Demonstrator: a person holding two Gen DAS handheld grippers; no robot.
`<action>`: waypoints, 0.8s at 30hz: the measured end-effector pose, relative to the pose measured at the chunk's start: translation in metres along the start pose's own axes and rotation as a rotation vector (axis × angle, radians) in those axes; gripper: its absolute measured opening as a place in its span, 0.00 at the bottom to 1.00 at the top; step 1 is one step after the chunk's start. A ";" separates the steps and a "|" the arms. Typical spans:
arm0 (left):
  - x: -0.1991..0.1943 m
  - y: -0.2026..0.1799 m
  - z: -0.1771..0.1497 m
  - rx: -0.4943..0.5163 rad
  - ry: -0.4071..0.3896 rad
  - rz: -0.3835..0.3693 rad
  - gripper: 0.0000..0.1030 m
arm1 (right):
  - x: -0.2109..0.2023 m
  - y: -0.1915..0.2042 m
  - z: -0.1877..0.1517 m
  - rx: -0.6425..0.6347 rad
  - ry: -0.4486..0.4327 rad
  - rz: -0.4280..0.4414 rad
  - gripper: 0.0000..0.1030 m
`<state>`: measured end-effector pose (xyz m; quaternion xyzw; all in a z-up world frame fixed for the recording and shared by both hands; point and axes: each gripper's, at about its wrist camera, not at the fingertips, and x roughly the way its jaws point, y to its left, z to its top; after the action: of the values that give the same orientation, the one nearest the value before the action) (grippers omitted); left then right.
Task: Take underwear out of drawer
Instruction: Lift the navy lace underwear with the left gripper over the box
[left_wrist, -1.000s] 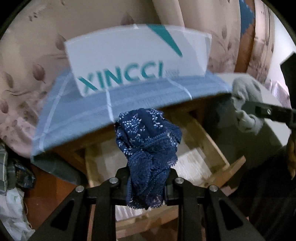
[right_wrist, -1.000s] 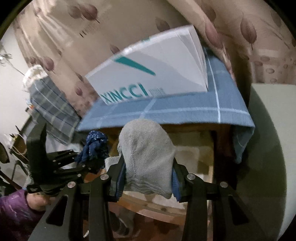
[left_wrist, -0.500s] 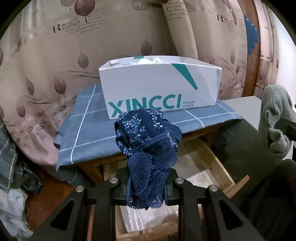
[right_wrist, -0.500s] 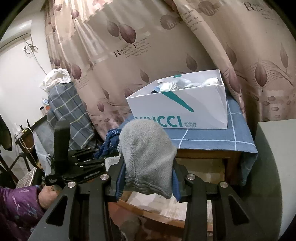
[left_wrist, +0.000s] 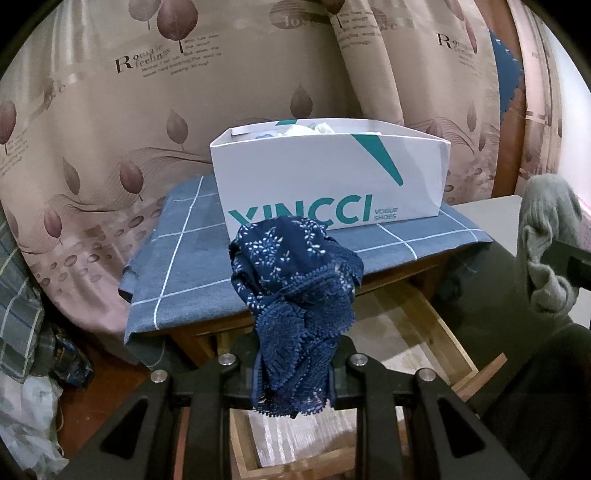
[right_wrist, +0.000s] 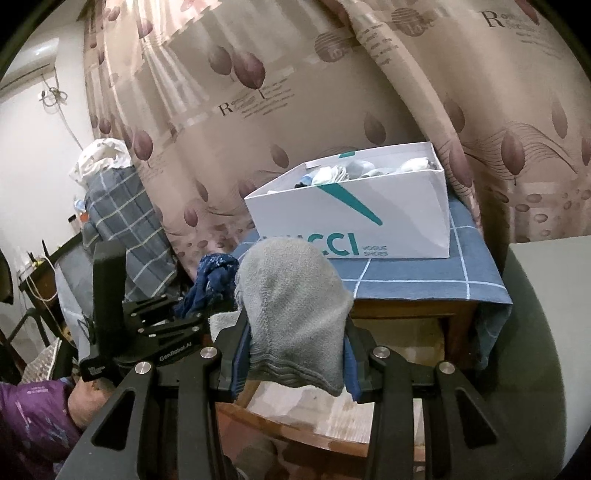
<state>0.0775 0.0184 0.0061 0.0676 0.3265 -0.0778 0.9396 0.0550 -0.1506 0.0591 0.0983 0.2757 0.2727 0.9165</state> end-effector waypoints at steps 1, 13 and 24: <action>0.000 0.000 0.000 0.000 -0.001 0.000 0.24 | 0.000 -0.001 0.000 0.002 0.001 0.002 0.37; 0.000 0.000 0.000 0.008 0.003 0.006 0.24 | 0.001 -0.005 0.000 0.017 0.007 0.011 0.37; 0.001 0.000 0.000 0.012 0.003 0.013 0.24 | 0.001 -0.005 0.000 0.017 0.008 0.013 0.38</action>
<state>0.0784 0.0183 0.0059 0.0755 0.3271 -0.0735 0.9391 0.0581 -0.1541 0.0566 0.1069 0.2810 0.2767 0.9127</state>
